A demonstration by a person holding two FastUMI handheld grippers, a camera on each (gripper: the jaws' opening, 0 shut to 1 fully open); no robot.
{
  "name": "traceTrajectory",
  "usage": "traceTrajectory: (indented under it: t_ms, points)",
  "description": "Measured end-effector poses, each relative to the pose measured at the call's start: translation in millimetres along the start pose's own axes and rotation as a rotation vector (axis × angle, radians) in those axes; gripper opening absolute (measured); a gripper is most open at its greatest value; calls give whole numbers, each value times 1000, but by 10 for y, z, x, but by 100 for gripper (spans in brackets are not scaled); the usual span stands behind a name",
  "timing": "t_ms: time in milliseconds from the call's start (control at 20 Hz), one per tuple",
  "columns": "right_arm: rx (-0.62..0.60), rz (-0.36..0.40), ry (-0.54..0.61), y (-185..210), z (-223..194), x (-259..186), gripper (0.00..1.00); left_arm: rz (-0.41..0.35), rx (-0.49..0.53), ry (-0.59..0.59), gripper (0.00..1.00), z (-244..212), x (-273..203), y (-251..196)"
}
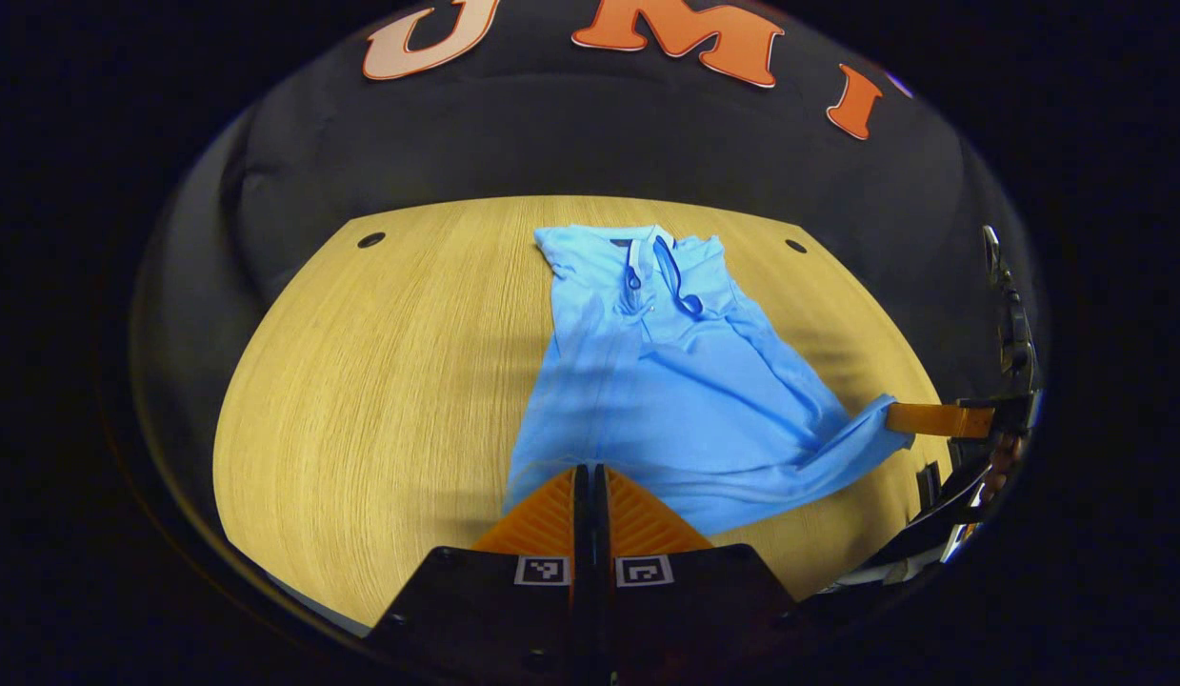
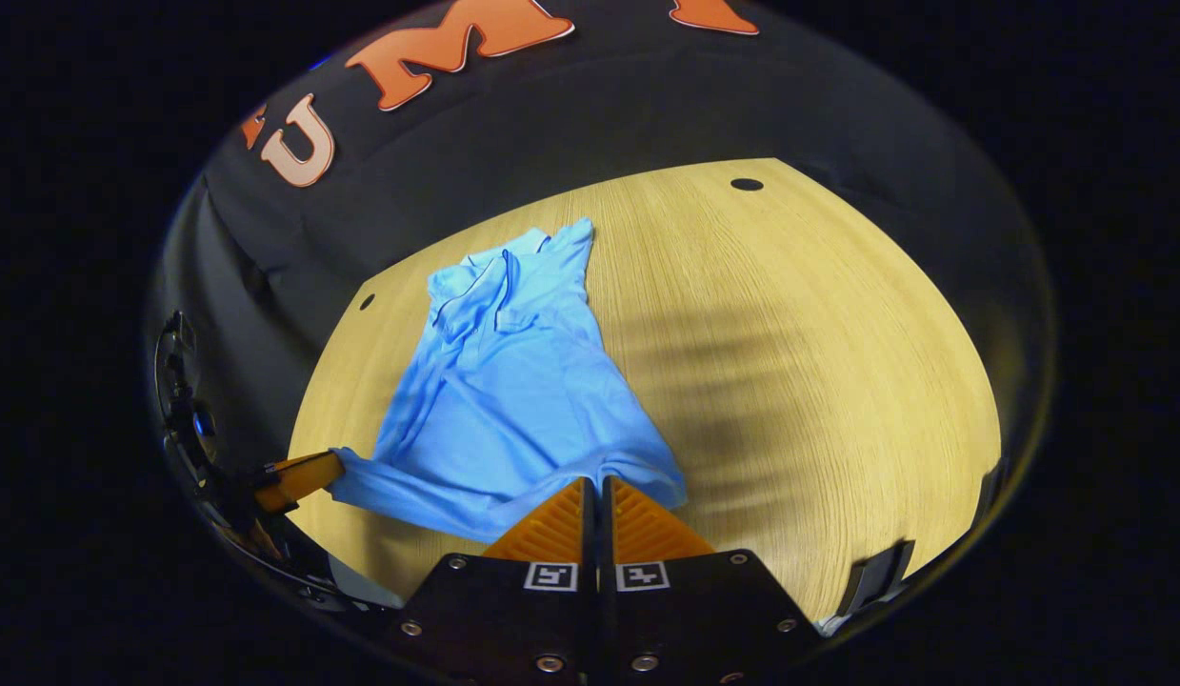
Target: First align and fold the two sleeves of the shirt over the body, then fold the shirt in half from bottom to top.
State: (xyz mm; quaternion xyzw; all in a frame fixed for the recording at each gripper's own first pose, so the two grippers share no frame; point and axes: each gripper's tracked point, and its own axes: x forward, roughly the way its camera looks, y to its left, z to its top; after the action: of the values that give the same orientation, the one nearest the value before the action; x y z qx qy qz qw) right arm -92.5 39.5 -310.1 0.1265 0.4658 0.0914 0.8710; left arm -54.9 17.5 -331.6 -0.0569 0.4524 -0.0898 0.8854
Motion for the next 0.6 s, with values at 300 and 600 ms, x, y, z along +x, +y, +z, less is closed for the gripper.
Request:
traceTrajectory:
  t_ms: [300, 600]
  points:
    - [-31, 4, -49, 148, 698, 326, 1, -14, 10, -50, 4, 705, 418, 241]
    - [-57, 0, -98, 300, 1396, 752, 1, -44, 33, -101, 4, 1463, 876, 382]
